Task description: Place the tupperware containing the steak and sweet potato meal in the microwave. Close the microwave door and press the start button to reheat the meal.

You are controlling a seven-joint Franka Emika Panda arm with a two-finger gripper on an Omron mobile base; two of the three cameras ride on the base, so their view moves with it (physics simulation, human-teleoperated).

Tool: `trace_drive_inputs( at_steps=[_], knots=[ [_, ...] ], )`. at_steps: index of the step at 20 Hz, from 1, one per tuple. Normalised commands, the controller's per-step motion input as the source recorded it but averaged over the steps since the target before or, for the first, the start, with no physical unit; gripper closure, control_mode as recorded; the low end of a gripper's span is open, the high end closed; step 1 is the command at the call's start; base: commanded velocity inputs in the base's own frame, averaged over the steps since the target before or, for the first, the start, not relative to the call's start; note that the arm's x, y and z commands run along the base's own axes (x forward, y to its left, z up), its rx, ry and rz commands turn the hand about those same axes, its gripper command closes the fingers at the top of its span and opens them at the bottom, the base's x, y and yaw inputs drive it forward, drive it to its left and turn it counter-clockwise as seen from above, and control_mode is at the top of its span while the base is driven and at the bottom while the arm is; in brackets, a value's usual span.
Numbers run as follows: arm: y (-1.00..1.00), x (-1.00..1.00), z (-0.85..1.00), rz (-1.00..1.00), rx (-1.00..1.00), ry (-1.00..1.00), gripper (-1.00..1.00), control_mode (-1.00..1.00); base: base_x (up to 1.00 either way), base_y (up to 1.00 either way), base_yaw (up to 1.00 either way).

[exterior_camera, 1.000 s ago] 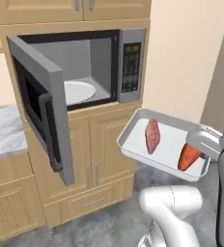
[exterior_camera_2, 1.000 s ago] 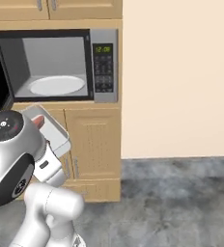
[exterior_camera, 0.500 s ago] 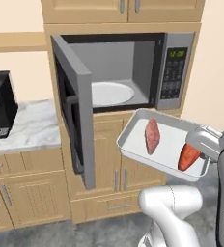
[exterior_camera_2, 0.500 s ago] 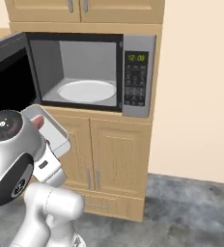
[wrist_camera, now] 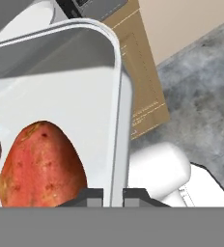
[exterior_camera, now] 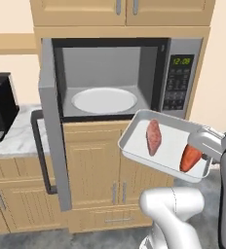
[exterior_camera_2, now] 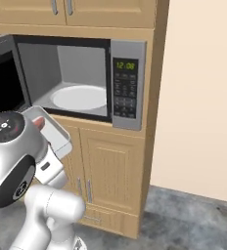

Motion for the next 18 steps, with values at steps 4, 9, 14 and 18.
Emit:
trace_drive_inputs(
  at_steps=[4, 9, 14, 18],
  knots=[
    [0.0, 0.0, 0.0, 0.0, 0.0, 0.0, 1.0, 1.0, 0.4, -0.34, 0.16],
    [0.0, 0.0, 0.0, 0.0, 0.0, 0.0, 1.0, 1.0, 0.35, -0.03, 0.17],
    [0.0, 0.0, 0.0, 0.0, 0.0, 0.0, 1.0, 1.0, 0.22, 0.0, 0.18],
    [0.0, 0.0, 0.0, 0.0, 0.0, 0.0, 1.0, 1.0, 0.14, 0.01, 0.17]
  ],
)
